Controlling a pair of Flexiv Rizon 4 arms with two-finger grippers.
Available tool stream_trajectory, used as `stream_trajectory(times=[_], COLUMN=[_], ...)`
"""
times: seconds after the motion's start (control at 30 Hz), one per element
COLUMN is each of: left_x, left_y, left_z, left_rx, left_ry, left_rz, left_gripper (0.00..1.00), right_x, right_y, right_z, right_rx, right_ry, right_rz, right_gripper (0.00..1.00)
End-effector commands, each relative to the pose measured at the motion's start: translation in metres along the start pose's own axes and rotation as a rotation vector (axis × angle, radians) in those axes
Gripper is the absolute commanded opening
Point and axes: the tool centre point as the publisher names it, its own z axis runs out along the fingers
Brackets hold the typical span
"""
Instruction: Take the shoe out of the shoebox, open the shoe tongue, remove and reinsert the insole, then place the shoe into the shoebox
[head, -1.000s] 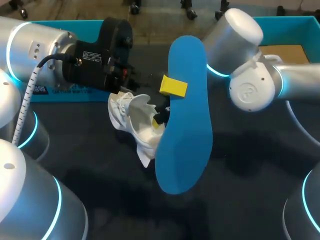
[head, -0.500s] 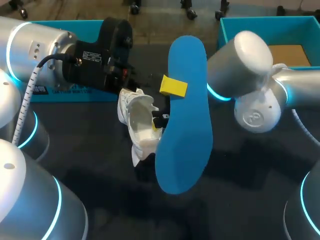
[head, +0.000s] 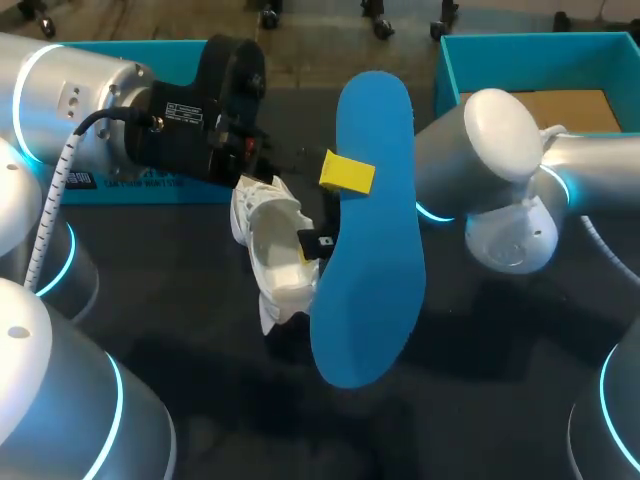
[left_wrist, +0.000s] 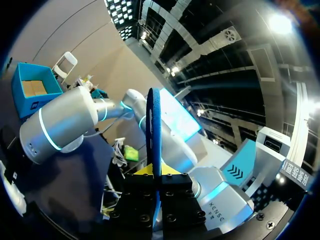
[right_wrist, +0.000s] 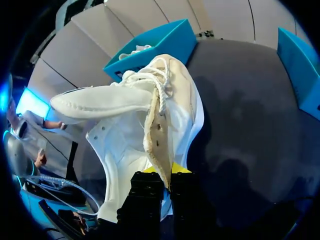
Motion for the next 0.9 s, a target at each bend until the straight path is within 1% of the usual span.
stream_trajectory(times=[0.03, 0.1, 0.13, 0.17, 0.23, 0.33, 0.43, 0.5, 0.67, 0.8, 0.9], left_x=[0.0, 0.0, 0.0, 0.0, 0.0, 0.0, 0.0, 0.0, 0.0, 0.0, 0.0], left_y=[0.001, 0.001, 0.001, 0.001, 0.001, 0.001, 0.001, 0.001, 0.001, 0.001, 0.001], left_z=[0.001, 0.001, 0.001, 0.001, 0.001, 0.001, 0.001, 0.001, 0.001, 0.001, 0.001], left_rx=[0.001, 0.001, 0.001, 0.001, 0.001, 0.001, 0.001, 0.001, 0.001, 0.001, 0.001], left_ry=[0.0, 0.0, 0.0, 0.0, 0.0, 0.0, 0.0, 0.0, 0.0, 0.0, 0.0], left_rz=[-0.001, -0.001, -0.001, -0.001, -0.001, -0.001, -0.001, -0.001, -0.001, -0.001, -0.001], left_gripper=[0.0, 0.0, 0.0, 0.0, 0.0, 0.0, 0.0, 0.0, 0.0, 0.0, 0.0], right_x=[0.001, 0.001, -0.002, -0.005, -0.013, -0.02, -0.031, -0.035, -0.044, -0.051, -0.056], right_y=[-0.001, -0.001, 0.001, 0.002, 0.0, -0.006, -0.016, -0.021, -0.036, -0.046, -0.054], right_z=[-0.001, -0.001, 0.0, -0.001, -0.004, -0.011, -0.023, -0.032, -0.049, -0.056, -0.057], right_rx=[-0.003, -0.003, -0.018, -0.017, 0.006, 0.005, 0.016, -0.015, 0.002, 0.01, 0.016], right_ry=[0.001, 0.001, 0.026, 0.029, 0.034, 0.038, 0.02, 0.027, -0.01, -0.018, -0.029], right_rz=[0.002, 0.002, 0.022, 0.04, 0.092, 0.144, 0.202, 0.225, 0.252, 0.247, 0.249], right_gripper=[0.0, 0.0, 0.0, 0.0, 0.0, 0.0, 0.0, 0.0, 0.0, 0.0, 0.0])
